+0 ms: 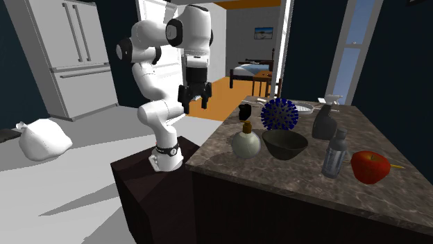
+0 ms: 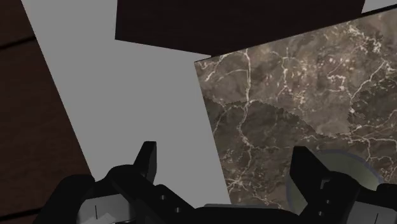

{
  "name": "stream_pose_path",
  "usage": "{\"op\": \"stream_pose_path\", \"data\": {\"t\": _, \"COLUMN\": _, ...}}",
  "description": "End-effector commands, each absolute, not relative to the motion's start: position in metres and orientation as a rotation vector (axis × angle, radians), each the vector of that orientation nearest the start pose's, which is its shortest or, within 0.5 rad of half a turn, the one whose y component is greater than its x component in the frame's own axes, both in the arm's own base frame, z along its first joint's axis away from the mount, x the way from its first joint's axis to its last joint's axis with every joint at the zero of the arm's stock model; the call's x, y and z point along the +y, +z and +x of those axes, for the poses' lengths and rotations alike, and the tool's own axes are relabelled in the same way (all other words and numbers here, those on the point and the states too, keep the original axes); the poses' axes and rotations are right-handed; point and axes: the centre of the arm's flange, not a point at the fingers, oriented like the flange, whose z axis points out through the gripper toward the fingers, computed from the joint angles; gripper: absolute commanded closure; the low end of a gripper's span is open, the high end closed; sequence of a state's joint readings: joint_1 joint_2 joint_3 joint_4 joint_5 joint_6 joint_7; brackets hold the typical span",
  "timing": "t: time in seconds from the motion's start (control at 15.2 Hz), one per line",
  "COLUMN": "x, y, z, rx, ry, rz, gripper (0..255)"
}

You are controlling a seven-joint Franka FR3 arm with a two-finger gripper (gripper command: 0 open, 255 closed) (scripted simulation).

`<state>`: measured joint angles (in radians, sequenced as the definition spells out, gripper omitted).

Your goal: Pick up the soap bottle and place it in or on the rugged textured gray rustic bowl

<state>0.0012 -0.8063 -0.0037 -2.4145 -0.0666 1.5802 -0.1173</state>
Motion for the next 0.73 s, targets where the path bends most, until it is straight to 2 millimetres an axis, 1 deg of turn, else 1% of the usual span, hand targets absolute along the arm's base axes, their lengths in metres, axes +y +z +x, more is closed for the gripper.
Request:
{"op": "stream_pose_path", "data": {"t": 0.0, "x": -0.008, "y": 0.570, "z": 0.301, "rx": -0.188, "ry": 0.051, "rz": -3.198, "gripper": 0}}
{"op": "stream_pose_path", "data": {"t": 0.66, "x": 0.101, "y": 0.533, "z": 0.348, "rx": -0.035, "ry": -0.037, "rz": -3.174, "gripper": 0}}
